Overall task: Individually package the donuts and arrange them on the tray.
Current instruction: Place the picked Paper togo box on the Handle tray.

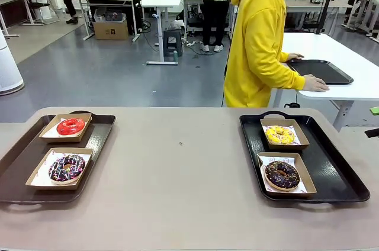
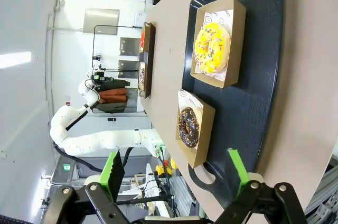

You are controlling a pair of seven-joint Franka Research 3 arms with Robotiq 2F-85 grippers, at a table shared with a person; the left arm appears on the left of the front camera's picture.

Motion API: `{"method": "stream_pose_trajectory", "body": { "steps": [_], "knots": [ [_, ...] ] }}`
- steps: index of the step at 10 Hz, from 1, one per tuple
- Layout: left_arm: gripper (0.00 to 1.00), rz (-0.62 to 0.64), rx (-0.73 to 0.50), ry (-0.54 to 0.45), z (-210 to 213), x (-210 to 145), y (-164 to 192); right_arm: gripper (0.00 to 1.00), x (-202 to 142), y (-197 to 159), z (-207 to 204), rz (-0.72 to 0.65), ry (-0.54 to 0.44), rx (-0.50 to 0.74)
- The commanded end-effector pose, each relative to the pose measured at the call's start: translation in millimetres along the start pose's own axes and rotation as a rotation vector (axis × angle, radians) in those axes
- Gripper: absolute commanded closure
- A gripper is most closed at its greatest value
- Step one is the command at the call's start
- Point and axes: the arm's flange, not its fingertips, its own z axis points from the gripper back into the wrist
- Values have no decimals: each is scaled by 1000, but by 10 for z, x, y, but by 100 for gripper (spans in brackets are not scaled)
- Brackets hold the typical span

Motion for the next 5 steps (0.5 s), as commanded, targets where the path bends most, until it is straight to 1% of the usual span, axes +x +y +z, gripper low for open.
{"method": "stream_pose_trajectory", "body": {
  "steps": [1,5],
  "knots": [
    [0,-4,7,4,17,-39,-8,0,-54,36,-27,-9,6,-2],
    [0,-4,7,4,17,-39,-8,0,-54,36,-27,-9,6,-2]
  ]
}}
